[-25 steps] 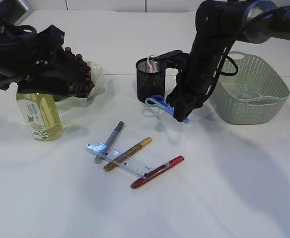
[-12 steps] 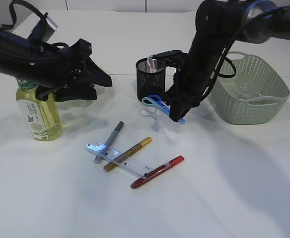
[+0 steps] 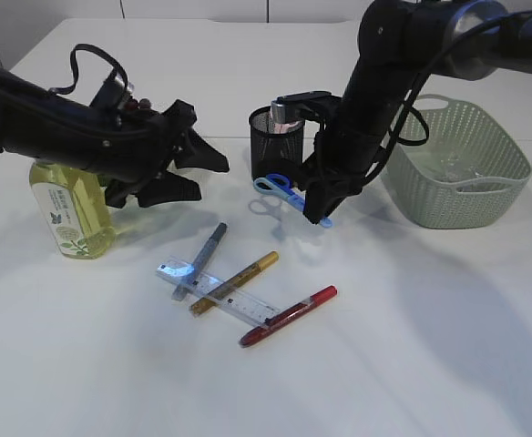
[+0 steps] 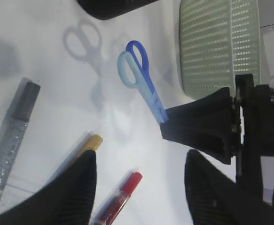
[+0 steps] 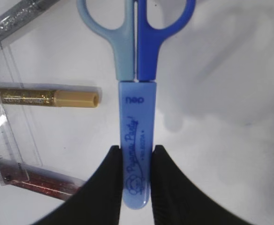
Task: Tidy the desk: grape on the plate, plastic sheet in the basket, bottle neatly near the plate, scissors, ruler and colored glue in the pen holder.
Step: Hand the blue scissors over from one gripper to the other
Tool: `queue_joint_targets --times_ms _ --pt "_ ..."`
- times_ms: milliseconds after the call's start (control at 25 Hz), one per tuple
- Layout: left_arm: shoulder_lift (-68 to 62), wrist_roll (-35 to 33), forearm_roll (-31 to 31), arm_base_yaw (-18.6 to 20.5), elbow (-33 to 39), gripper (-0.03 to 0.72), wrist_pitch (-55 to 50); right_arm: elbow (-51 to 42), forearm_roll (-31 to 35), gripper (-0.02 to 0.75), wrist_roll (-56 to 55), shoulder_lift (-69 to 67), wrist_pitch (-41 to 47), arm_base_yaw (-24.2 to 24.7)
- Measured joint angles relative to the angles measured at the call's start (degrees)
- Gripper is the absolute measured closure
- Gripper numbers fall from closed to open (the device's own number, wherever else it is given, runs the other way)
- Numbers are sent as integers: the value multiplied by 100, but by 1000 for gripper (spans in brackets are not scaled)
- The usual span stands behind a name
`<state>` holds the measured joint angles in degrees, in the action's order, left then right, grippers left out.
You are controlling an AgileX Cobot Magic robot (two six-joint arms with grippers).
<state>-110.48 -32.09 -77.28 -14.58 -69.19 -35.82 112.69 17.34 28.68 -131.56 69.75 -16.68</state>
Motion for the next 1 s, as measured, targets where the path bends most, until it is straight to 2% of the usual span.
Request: queue_joint_targets --times_ms 520,1000 --pt "-494 -299 -747 -81 -451 251 65 -9 236 585 0 295 0 0" --pt "-1040 -849 -1987 -195 -827 230 7 -9 558 586 -4 451 11 0"
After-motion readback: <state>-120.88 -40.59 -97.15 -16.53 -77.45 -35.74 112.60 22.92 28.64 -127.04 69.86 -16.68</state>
